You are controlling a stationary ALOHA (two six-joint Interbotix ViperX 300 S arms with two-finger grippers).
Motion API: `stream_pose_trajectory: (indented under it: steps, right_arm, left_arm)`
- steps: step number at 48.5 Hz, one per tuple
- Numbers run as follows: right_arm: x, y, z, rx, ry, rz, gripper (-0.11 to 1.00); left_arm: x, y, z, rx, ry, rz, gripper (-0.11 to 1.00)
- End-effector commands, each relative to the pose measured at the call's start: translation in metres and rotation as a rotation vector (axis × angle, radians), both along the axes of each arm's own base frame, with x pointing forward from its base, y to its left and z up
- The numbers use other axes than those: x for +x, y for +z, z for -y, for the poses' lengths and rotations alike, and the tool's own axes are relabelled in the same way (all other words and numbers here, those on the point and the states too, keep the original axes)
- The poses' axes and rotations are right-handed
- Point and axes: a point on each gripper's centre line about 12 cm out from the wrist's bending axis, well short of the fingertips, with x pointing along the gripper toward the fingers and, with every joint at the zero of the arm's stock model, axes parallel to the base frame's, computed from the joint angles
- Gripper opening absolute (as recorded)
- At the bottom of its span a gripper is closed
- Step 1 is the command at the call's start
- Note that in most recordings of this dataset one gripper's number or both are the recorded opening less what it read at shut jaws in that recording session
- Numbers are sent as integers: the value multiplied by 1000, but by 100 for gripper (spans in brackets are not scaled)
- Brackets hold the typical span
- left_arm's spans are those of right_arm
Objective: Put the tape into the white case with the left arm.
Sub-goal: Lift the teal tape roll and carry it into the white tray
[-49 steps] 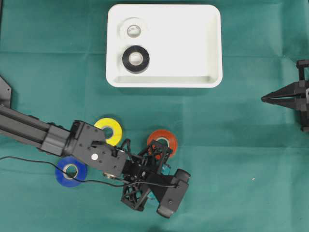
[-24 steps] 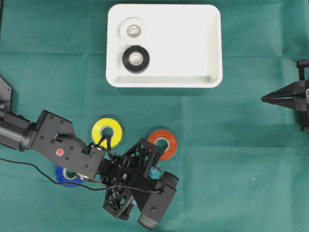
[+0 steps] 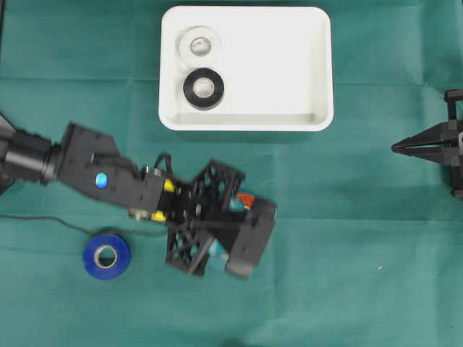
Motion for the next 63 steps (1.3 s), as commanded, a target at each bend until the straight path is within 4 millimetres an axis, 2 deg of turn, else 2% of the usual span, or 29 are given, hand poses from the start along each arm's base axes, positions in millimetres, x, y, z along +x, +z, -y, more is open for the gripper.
stream_pose_trajectory:
  steps: [1,26,42,63]
  right_arm:
    - [2,4,0,0,0,12,-9]
    - [2,4,0,0,0,12,-9]
    - [2,4,0,0,0,12,-9]
    - [2,4,0,0,0,12,-9]
  left_arm:
    - [-1,27,-16,-2,22,65,23]
    - [1,18,-126,111,137,164,23]
    - [2,10,-185,147,250,221,23]
    - [8,-8,-214,160,308,241,23]
